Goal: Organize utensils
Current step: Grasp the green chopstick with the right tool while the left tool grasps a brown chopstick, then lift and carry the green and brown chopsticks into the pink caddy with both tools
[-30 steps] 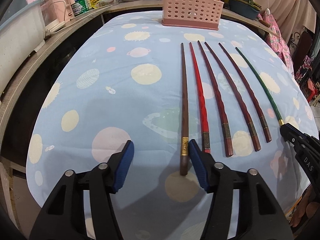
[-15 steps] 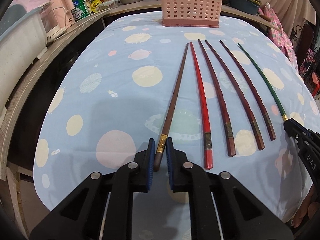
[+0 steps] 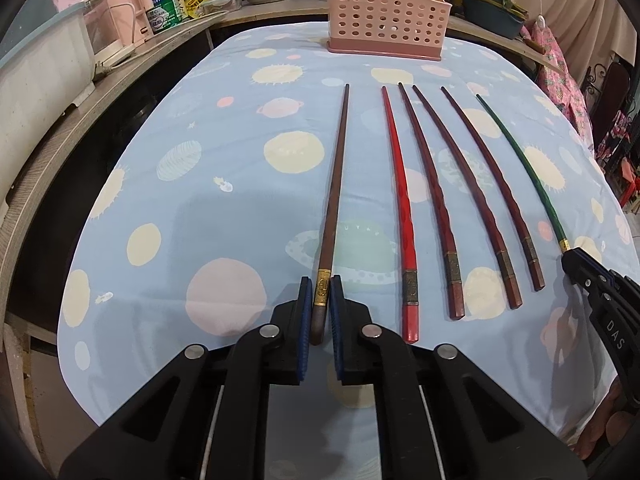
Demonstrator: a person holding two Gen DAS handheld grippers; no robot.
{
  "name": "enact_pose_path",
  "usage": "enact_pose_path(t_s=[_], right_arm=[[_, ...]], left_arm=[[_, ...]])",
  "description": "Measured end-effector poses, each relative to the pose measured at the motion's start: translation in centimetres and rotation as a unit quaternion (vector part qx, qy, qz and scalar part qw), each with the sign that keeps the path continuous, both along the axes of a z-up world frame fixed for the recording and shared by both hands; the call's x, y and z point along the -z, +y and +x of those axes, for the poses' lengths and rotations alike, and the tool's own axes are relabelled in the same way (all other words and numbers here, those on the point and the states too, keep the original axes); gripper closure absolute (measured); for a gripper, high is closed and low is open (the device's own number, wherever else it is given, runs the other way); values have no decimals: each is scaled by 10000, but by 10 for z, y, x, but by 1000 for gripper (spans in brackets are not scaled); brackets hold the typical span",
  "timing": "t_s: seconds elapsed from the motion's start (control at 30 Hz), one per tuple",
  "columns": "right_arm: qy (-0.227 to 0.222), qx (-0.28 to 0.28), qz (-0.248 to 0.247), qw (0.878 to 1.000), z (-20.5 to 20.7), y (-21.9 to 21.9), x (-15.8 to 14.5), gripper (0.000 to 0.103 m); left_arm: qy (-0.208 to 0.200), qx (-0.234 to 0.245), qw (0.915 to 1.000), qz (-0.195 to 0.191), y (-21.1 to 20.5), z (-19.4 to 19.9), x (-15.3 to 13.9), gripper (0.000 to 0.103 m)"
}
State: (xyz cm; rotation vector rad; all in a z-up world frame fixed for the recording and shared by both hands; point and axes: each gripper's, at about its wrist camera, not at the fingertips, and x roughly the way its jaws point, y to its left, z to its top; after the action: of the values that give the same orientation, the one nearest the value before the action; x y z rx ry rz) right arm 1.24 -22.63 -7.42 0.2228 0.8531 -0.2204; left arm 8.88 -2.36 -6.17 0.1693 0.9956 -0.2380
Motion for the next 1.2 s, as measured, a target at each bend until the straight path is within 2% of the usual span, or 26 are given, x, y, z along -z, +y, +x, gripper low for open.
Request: enact_pose_path(t_s=[0.3,0.4,0.6,0.93,1.2], right_arm=[[-27,4,125,9999,-7,-14,-3,96],[-23,50,308,9995,-13,-24,-4,96],[-176,126,395,9990,-23,-41,-26,96],[-815,165,342,9959,-18,-56,-97,96],[-1323,73,174,9910,12,-65,-164,96]], left_arm=[[49,-105,9997,-210,6,-2,-3,95],[22,-111,9996,-240,8,-3,-7,95],[-56,-129,9989,-443,16,-3,-25,96],[-442,-114,9952,-868,29,6,-91,96],[-891,-107,9903,-1058,28,37,-156,96]])
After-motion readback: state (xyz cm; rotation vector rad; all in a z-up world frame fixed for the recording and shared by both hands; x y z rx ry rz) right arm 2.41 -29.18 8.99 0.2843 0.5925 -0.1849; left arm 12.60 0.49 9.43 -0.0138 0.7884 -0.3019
